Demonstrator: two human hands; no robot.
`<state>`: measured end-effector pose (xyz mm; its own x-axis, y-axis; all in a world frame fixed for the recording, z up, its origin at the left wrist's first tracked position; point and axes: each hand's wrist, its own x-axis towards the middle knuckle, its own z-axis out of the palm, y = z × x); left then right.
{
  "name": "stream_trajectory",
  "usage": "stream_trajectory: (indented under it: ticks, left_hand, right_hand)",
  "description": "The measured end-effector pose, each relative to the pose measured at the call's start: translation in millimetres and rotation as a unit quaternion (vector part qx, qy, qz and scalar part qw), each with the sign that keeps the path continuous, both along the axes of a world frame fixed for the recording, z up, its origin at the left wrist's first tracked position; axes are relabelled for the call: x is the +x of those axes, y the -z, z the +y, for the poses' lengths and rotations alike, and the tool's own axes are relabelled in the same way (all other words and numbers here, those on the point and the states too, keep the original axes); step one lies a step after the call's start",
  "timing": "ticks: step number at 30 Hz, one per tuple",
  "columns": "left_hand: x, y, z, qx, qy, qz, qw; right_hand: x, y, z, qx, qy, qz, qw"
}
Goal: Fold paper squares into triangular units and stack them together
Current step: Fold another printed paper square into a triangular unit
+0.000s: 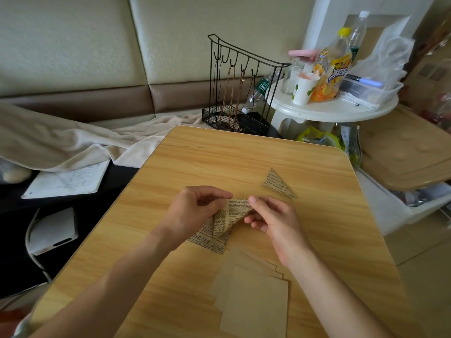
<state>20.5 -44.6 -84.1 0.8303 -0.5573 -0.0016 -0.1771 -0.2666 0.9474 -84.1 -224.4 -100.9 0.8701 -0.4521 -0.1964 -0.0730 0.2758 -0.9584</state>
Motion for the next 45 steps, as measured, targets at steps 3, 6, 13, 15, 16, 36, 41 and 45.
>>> stream_trajectory:
  ticks: [3,6,13,15,16,36,41,45]
  left_hand:
    - [0.4,0.3,0.4,-0.012,-0.011,0.012,1.000]
    - [-0.7,0.2,0.7,-0.013,-0.010,0.024,1.000]
    - [-2.5,-3.6,-1.9,-0.026,-0.011,0.049,0.998]
    - [-3.2,-3.4,-2.6,-0.032,-0.018,0.060,0.998]
    - [-3.3,-3.3,-2.9,-0.033,-0.021,0.065,0.997]
    - [-4.7,-4.6,-3.3,-0.038,0.005,0.054,0.998]
    - [-5.3,-5.0,-3.8,-0.037,0.005,0.052,0.998]
    - [-5.2,-5.4,-3.9,-0.033,0.009,0.044,0.998]
  right_hand:
    - [0.0,0.0,-0.8,0.016,0.006,-0.002,1.000]
    - [-0.2,-1.3,-1.2,0.020,0.002,-0.001,1.000]
    - [0.3,-5.8,0.0,-0.004,-0.030,0.017,0.999]
    - [-0.1,-5.6,0.5,-0.006,-0.022,0.018,1.000]
    - [-0.3,-5.5,0.7,-0.006,-0.019,0.018,1.000]
    - [0.3,-3.1,1.3,-0.004,0.004,0.020,1.000]
    - [0.0,-4.2,2.3,-0.002,0.011,0.022,1.000]
    - [0.4,-4.3,2.5,0.002,0.014,0.026,1.000]
